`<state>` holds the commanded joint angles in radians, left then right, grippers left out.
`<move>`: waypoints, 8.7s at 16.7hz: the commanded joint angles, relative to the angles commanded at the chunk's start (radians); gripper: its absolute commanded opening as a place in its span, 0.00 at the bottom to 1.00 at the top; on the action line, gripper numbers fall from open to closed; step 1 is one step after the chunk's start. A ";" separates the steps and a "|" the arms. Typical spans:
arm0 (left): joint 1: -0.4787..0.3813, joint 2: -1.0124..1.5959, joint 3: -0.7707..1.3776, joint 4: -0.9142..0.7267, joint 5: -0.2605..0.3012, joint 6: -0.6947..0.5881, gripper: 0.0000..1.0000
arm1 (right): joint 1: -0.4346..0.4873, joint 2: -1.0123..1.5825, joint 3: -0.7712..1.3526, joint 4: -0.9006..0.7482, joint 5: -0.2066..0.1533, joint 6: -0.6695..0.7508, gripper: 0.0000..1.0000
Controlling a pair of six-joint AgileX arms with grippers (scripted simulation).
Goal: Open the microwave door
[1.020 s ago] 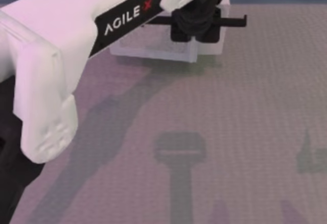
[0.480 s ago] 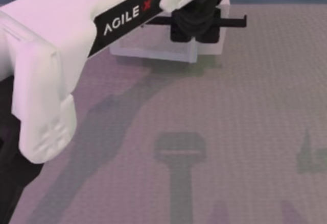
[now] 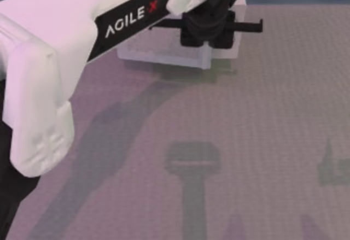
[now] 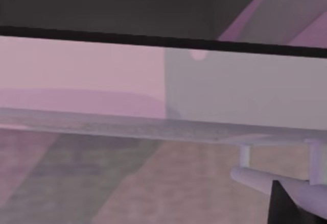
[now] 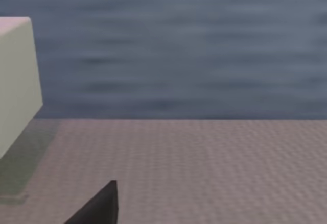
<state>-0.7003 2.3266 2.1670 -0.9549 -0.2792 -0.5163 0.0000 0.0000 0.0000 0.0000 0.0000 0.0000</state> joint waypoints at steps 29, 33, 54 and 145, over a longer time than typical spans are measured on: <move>0.002 -0.044 -0.076 0.041 0.016 0.035 0.00 | 0.000 0.000 0.000 0.000 0.000 0.000 1.00; 0.002 -0.044 -0.076 0.041 0.016 0.035 0.00 | 0.000 0.000 0.000 0.000 0.000 0.000 1.00; -0.007 -0.041 -0.074 0.043 0.024 0.029 0.00 | 0.000 0.000 0.000 0.000 0.000 0.000 1.00; 0.015 -0.171 -0.286 0.153 0.075 0.155 0.00 | 0.000 0.000 0.000 0.000 0.000 0.000 1.00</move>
<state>-0.6856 2.1558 1.8809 -0.8023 -0.2040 -0.3614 0.0000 0.0000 0.0000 0.0000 0.0000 0.0000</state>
